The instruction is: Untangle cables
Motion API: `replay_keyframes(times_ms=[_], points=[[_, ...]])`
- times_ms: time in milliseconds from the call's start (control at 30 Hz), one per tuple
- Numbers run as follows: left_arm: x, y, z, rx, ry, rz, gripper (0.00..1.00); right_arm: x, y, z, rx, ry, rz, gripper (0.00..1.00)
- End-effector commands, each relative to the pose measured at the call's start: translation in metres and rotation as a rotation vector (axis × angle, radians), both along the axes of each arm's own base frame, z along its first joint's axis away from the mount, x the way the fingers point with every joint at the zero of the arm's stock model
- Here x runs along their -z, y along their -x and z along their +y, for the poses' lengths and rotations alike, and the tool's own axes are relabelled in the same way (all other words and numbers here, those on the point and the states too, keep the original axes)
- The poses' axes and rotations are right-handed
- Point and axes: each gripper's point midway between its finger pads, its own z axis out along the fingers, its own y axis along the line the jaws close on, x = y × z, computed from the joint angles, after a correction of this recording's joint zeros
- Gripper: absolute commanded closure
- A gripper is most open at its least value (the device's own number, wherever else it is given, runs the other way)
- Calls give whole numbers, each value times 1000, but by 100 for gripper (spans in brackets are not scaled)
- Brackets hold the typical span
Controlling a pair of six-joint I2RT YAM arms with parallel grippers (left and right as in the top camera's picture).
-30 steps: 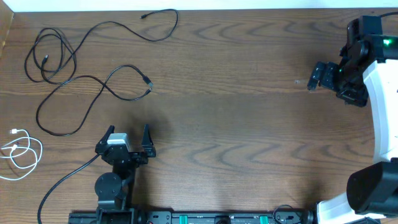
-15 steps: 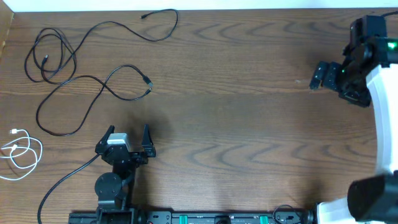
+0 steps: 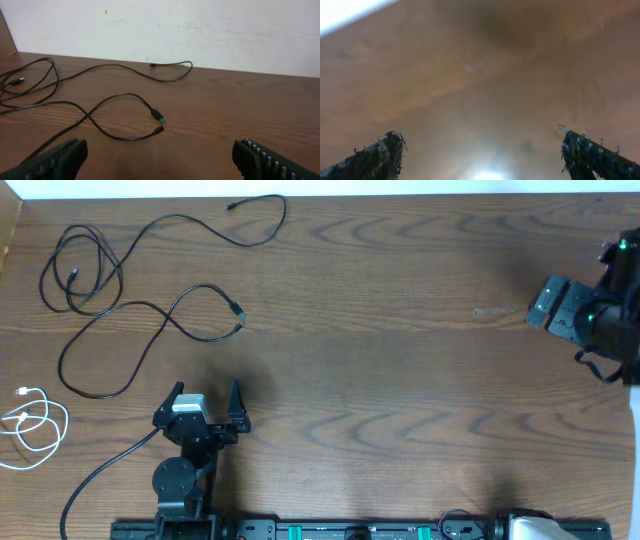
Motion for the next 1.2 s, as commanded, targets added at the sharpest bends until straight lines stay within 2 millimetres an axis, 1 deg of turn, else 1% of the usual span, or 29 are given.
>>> replay_keyframes(times_ms=[0,67,133,267,333,433,633,800,1067,1167], points=[[15,1,0,1,6,47,2,-14,3,12,-51,32,-97,1],[15,1,0,1,5,47,2,-16,2,23,-88,33,-171,1],[15,1,0,1,5,47,2,-10,2,29,-109,30,-218,1],[15,1,0,1,6,48,2,11,7,37,-147,31,-279,1],[15,1,0,1,6,47,2,25,11,37,-151,29,-299,1],[15,1,0,1,6,47,2,41,17,39,-169,31,-339,1],[15,1,0,1,6,47,2,57,26,59,-347,72,-494,1],[15,1,0,1,5,47,2,72,35,61,-362,75,-600,1],[15,1,0,1,5,47,2,86,49,66,-395,91,-768,1],[15,1,0,1,5,47,2,99,54,66,-395,102,-815,1]])
